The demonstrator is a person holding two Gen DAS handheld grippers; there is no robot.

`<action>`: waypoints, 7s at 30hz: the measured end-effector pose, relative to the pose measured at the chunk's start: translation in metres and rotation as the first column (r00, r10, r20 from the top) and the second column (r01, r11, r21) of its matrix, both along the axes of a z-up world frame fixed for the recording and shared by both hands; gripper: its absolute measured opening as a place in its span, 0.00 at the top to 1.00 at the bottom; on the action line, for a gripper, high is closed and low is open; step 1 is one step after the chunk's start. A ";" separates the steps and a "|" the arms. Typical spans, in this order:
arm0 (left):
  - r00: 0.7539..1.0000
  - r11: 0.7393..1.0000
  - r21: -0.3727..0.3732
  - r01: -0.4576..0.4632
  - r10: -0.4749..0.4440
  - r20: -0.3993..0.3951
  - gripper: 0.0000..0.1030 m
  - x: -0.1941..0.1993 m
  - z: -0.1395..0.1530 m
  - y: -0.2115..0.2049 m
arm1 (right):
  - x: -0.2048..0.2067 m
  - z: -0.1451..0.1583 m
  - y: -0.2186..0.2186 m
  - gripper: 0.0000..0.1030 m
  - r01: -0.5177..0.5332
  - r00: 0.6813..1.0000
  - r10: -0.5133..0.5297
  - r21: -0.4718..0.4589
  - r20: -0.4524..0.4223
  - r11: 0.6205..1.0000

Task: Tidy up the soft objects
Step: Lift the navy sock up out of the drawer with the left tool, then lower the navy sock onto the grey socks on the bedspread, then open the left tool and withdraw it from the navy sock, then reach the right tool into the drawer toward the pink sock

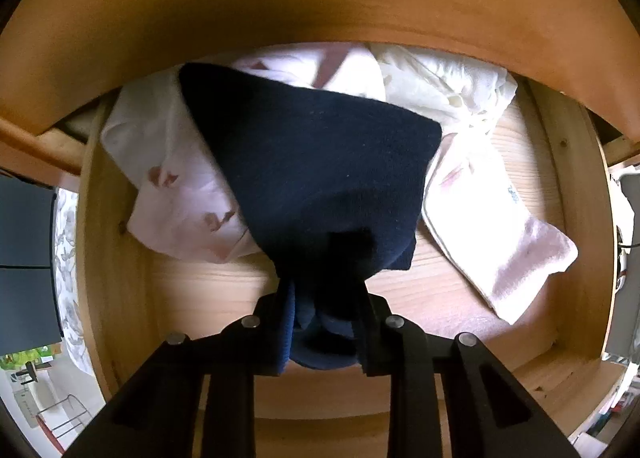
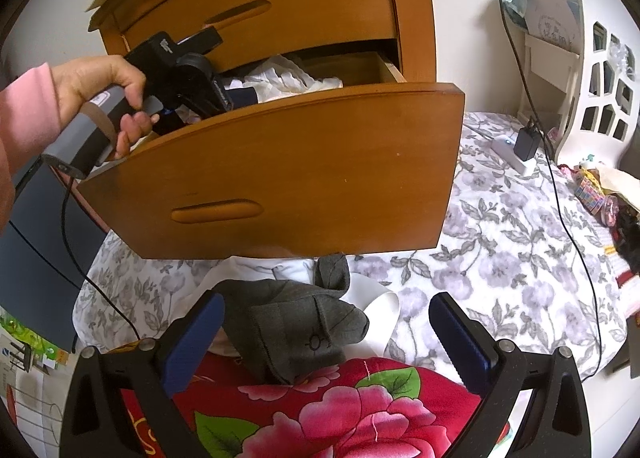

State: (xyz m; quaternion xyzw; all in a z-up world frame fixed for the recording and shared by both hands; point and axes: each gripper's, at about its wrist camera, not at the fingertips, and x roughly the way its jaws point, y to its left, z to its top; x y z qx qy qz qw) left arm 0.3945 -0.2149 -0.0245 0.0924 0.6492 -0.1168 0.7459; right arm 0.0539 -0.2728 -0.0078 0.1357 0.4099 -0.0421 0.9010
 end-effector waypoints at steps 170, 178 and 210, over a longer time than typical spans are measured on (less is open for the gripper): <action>0.813 0.959 -0.277 -0.063 0.210 0.542 0.03 -0.240 0.033 0.176 | -0.007 0.065 0.034 0.00 -0.024 1.000 0.024 -0.183 -0.003 0.983; 0.805 0.958 -0.274 -0.085 0.228 0.548 0.03 -0.237 0.033 0.179 | 0.015 0.100 0.011 0.00 -0.027 0.997 0.040 -0.184 0.066 0.982; 0.844 0.975 -0.209 -0.071 0.170 0.508 0.03 -0.222 0.004 0.168 | 0.182 0.073 -0.028 0.17 -0.157 0.948 0.141 -0.035 -0.286 0.987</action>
